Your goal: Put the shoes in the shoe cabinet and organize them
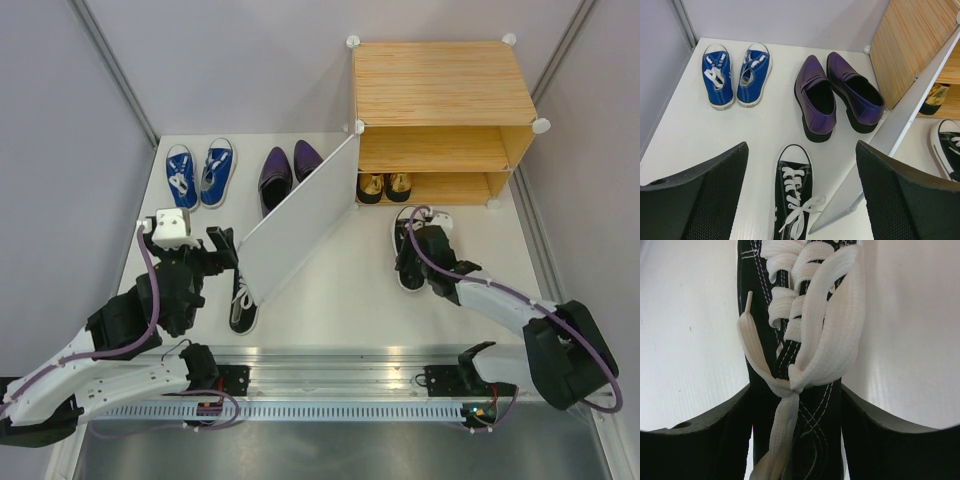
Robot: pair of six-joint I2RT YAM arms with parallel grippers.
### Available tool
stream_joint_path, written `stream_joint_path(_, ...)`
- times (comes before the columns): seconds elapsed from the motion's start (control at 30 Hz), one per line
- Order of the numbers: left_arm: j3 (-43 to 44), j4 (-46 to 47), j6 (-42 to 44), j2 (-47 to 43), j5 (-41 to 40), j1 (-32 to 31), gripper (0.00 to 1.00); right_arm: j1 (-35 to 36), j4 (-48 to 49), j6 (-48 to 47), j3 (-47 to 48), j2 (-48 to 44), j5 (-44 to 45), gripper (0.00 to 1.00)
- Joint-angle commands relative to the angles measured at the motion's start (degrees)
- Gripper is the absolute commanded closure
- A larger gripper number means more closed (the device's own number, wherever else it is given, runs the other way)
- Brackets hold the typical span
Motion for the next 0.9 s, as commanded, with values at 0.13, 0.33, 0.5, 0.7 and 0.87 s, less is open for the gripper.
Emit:
stream_joint_path(0.13, 0.22, 1.75, 2.07, -1.5, 1.16, 0.1, 0.1, -6.76, -8.17, -1.51, 1.16, -11.78, -2.68, 0.99)
stream_joint_path(0.33, 0.22, 1.67, 2.07, -2.2, 1.42, 0.1, 0.1, -11.15, -9.16, -4.41, 0.98, -13.46, -1.62, 0.99)
stream_joint_path(0.5, 0.31, 1.75, 2.07, -2.38, 1.95, 0.1, 0.1, -13.27, -6.88, -6.78, 3.18, -13.11, -0.83, 0.99)
stream_joint_path(0.7, 0.22, 1.75, 1.89, -2.91, 2.3, 0.1, 0.1, -15.38, 0.42, -9.42, 6.17, -7.84, -1.79, 0.99)
stream_joint_path(0.87, 0.22, 1.76, 1.98, -2.82, 2.22, 0.1, 0.1, -17.48, 8.15, -11.71, 10.56, 0.5, -1.36, 0.99)
